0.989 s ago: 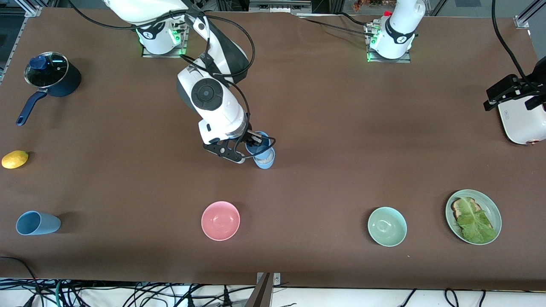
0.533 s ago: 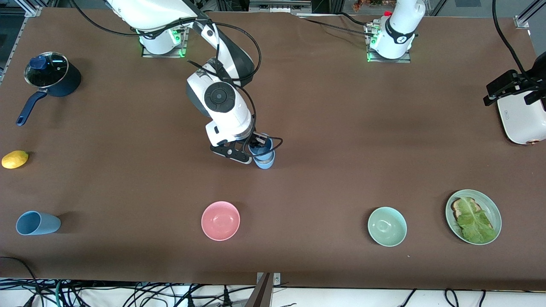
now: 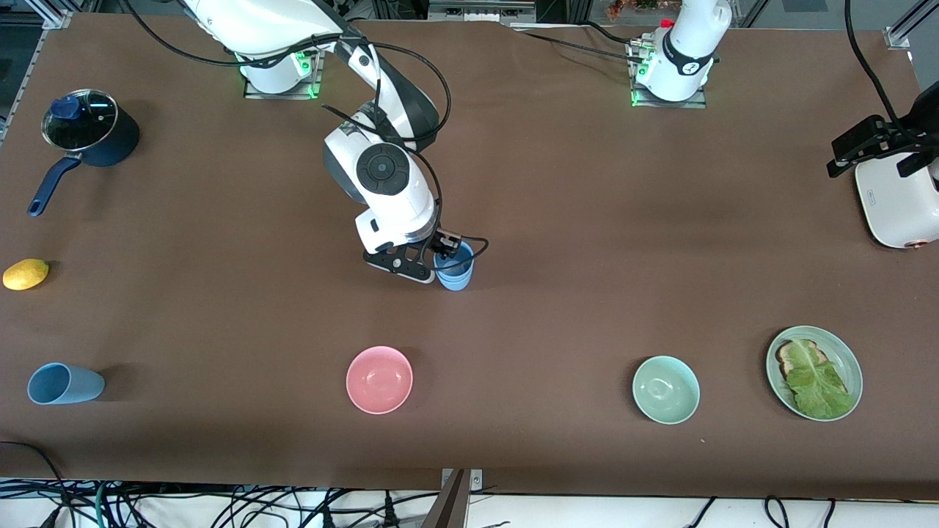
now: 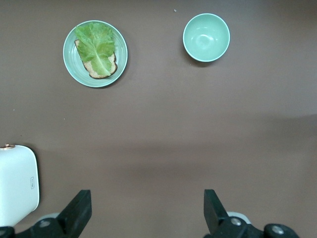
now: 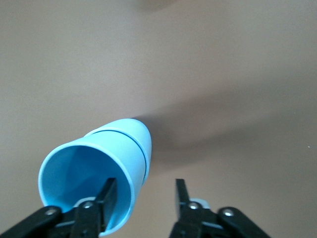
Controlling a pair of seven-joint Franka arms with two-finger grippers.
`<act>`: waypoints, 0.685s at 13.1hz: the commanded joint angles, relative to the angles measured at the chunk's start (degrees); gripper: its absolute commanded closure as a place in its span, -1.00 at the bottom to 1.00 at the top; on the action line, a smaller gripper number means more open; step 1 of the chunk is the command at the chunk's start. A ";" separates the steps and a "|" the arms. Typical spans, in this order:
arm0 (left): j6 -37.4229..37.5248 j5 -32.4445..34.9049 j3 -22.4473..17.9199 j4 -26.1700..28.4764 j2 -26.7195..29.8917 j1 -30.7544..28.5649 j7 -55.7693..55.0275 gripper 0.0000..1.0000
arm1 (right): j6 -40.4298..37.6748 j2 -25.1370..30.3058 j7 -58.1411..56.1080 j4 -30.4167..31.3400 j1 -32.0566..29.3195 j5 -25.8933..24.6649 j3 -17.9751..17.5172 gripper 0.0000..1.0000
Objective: Stack blue cups with both arms
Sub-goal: 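Open the right gripper and draw it back from the stacked cups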
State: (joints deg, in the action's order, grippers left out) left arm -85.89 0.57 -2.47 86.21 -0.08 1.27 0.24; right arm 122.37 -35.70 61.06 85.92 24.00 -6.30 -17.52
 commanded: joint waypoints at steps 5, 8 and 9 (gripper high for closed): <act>0.11 -1.10 0.45 1.15 0.78 0.05 1.16 -1.00 | -11.24 8.68 -5.30 -1.81 -1.57 -0.12 2.23 -1.00; 0.11 -1.10 0.45 1.15 0.78 0.05 1.16 -1.00 | -21.53 16.86 -16.38 -1.81 -4.13 0.59 4.41 -1.00; 0.11 -1.10 0.45 1.15 0.78 0.05 1.16 -1.00 | -23.47 19.15 -18.41 -1.72 -4.13 0.67 6.43 -1.00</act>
State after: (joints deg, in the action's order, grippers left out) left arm -85.89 0.55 -2.03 86.79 0.02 1.50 0.26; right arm 102.45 -21.60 47.26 82.59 20.42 -6.52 -13.49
